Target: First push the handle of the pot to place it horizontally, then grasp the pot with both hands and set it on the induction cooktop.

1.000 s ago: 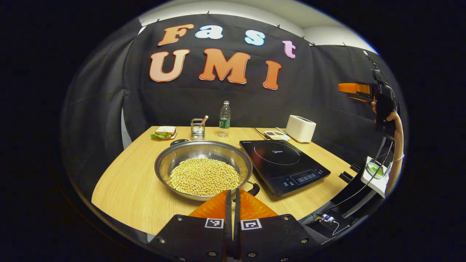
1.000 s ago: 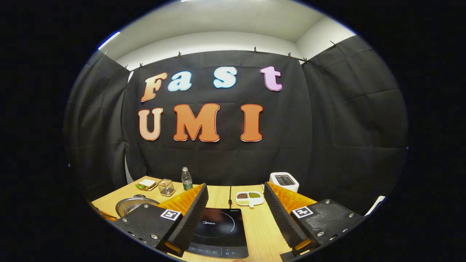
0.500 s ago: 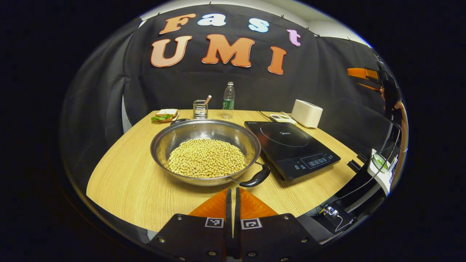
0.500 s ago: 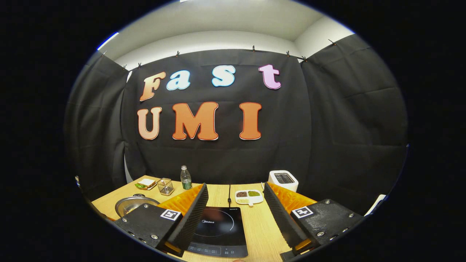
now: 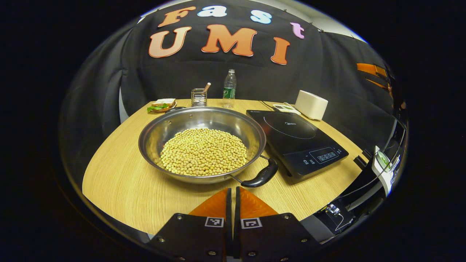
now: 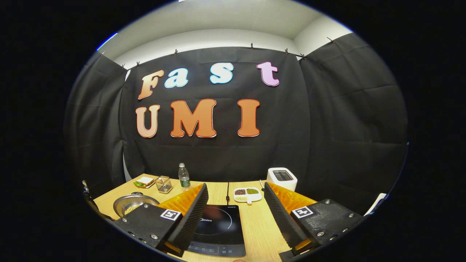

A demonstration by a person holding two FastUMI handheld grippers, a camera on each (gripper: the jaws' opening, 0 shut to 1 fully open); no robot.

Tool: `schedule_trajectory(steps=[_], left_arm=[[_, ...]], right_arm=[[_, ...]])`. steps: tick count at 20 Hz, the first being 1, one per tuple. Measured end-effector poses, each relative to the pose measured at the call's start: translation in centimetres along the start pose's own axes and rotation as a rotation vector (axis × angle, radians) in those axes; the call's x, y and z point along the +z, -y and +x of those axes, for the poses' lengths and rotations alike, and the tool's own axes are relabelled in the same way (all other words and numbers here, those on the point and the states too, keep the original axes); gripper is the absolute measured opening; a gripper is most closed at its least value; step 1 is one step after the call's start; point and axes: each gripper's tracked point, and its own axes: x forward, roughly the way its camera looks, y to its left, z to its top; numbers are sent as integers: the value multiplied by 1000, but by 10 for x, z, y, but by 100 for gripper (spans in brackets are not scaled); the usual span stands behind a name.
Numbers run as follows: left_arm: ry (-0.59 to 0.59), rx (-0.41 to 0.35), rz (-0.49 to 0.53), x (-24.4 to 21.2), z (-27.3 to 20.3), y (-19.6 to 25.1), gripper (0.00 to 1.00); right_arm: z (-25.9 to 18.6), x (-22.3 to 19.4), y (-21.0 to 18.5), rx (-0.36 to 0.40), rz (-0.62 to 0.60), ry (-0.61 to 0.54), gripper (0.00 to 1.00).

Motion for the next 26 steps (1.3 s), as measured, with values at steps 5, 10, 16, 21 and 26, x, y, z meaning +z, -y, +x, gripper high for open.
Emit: schedule_trajectory(steps=[5,10,16,21,26], left_arm=[[-20,-12,21,-2,8,9,2],[-24,-20,24,1,18,17,2],[-26,-35,15,8,37,29,2],[-26,-40,5,9,54,38,2],[-25,-43,-1,14,67,44,2]], right_arm=[[4,-7,4,3,12,-17,95],[8,-11,8,-3,5,-27,95],[11,-14,17,-17,1,-30,95],[13,-19,26,-32,20,-41,95],[15,-22,34,-45,7,-47,95]])
